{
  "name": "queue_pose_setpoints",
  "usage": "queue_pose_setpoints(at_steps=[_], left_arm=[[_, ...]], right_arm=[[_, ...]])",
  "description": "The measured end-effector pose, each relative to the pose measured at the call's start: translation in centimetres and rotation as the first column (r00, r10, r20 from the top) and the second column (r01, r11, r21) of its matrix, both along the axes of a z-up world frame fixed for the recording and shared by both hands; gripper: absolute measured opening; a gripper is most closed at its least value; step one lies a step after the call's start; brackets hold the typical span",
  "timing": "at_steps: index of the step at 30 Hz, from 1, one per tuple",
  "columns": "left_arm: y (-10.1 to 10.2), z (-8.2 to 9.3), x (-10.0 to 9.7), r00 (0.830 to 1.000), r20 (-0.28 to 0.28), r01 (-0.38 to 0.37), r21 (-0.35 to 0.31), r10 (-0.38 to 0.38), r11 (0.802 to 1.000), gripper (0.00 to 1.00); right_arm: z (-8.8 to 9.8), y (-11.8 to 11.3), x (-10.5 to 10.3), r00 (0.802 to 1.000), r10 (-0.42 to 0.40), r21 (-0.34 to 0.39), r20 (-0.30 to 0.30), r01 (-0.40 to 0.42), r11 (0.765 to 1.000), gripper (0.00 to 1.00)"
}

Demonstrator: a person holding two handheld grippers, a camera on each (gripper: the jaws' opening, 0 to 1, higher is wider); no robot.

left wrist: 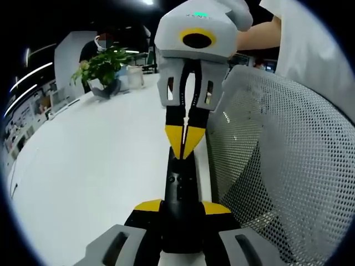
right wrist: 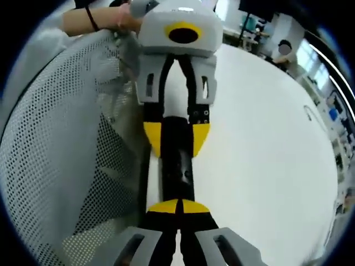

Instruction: Press the specified remote control buttons in sequence, fully releasing each button before pressing the next.

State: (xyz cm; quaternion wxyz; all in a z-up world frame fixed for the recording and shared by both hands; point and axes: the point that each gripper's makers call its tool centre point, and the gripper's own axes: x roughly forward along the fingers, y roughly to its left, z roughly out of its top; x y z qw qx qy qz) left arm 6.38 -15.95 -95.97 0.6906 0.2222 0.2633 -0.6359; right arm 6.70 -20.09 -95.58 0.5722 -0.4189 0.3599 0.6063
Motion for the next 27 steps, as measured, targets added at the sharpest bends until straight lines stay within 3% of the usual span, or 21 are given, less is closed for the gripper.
queue_pose_setpoints(at_steps=[5,7,11,16,19,27], left_arm=[[-0.04,-0.04,0.02,1.000,0.001,-0.001,0.001,0.001,1.000,0.25],[-0.06,-0.03,0.01,1.000,0.000,-0.003,-0.001,0.003,1.000,0.25],[-0.08,-0.03,0.02,1.000,0.000,-0.005,-0.001,0.005,1.000,0.25],[-0.10,-0.03,0.05,1.000,-0.002,-0.006,-0.002,0.006,1.000,0.25],[-0.09,-0.03,0.07,1.000,-0.002,-0.007,-0.002,0.007,1.000,0.25],[-0.13,-0.04,0.08,1.000,0.000,-0.005,-0.001,0.005,1.000,0.25]], right_arm=[[0.24,-0.36,0.03,0.999,-0.038,0.056,-0.037,0.040,0.998,0.00],[0.33,-0.33,-0.15,0.992,-0.089,0.073,-0.085,0.095,0.993,0.00],[0.49,-0.43,0.24,0.997,-0.065,0.064,-0.038,0.067,0.996,0.00],[0.48,0.25,0.04,0.997,-0.062,0.081,-0.043,0.066,0.995,0.04],[0.07,0.35,0.01,1.000,-0.024,0.061,-0.007,0.024,0.998,0.04],[-0.01,0.38,-0.01,1.000,-0.004,-0.011,0.005,0.004,1.000,0.04]])
